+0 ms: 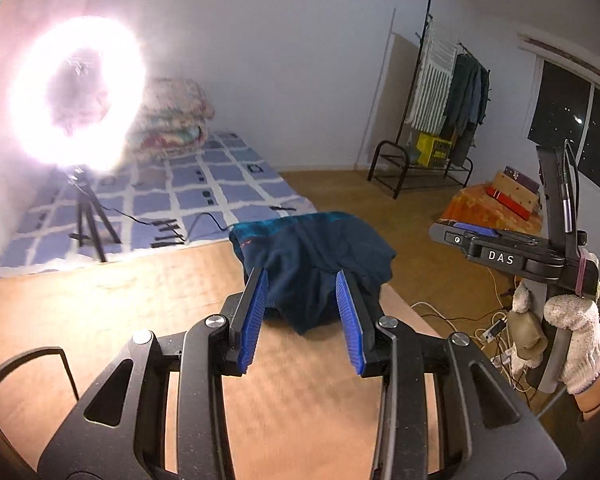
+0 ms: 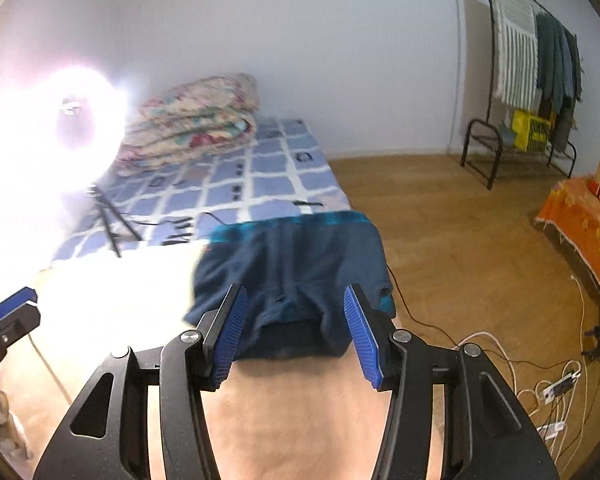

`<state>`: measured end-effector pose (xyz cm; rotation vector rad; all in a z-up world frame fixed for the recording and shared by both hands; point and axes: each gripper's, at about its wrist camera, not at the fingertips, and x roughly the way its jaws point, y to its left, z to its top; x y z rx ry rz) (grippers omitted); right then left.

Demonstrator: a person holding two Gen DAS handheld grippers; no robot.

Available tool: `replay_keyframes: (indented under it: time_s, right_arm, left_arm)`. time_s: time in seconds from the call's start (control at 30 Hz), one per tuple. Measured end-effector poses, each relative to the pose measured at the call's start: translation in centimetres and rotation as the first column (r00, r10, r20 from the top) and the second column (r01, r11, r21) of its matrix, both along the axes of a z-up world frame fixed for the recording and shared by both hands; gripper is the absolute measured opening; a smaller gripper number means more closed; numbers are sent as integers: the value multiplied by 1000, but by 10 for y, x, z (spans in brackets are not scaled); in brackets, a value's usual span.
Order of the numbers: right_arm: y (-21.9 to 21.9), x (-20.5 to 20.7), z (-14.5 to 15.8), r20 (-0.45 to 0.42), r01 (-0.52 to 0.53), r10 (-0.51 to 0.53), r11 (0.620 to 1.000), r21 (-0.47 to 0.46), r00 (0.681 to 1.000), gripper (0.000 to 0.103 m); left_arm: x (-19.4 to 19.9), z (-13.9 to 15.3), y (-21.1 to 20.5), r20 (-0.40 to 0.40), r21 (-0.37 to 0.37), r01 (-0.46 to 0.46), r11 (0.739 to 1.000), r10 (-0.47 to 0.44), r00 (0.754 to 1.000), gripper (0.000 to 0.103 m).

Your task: Fold large clothes

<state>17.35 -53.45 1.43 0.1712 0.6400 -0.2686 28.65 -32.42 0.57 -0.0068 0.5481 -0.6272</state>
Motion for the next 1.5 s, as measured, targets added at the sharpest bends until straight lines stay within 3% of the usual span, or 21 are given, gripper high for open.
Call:
replay_keyframes:
  time_s: [0.33,0.57,0.83,1.0,1.13,1.3,1.4,1.5]
  right_arm:
    - [80,-85,49,71,-60,64,997,-56,995,50]
    - [119,-137,53,117,-75,80,996,-46,990,50]
    - [145,-183,42,170,-85,83,996,-1,982,52]
    - [156,-195,30,168,-82,85,996,-26,982,54]
    - [165,-199,25,155,-88,95,995,-52,983,54]
    - [173,-205,22,166,-73,85,995,-74,982,67]
    - [177,-207,21,175,-51,68,994,-99,982,79]
    - [178,-210,19,180,-36,55,994,-105,982,81]
  left_arm:
    - [-124,57,60,111,11,-23,1000,21,994,35]
    - [-181,63,86,135,25,-36,999,33,990,35]
    - [-228,51,109,150,44,-76,996,68,986,53]
    - [-241,42,121,169,32,-115,993,108,980,76]
    - [-244,38,129,187,19,-144,989,138,973,87]
    - [-251,31,136,214,37,-178,983,166,963,101]
    - [-254,29,137,231,39,-189,981,175,957,103]
    - [-257,25,134,237,67,-198,978,178,955,103]
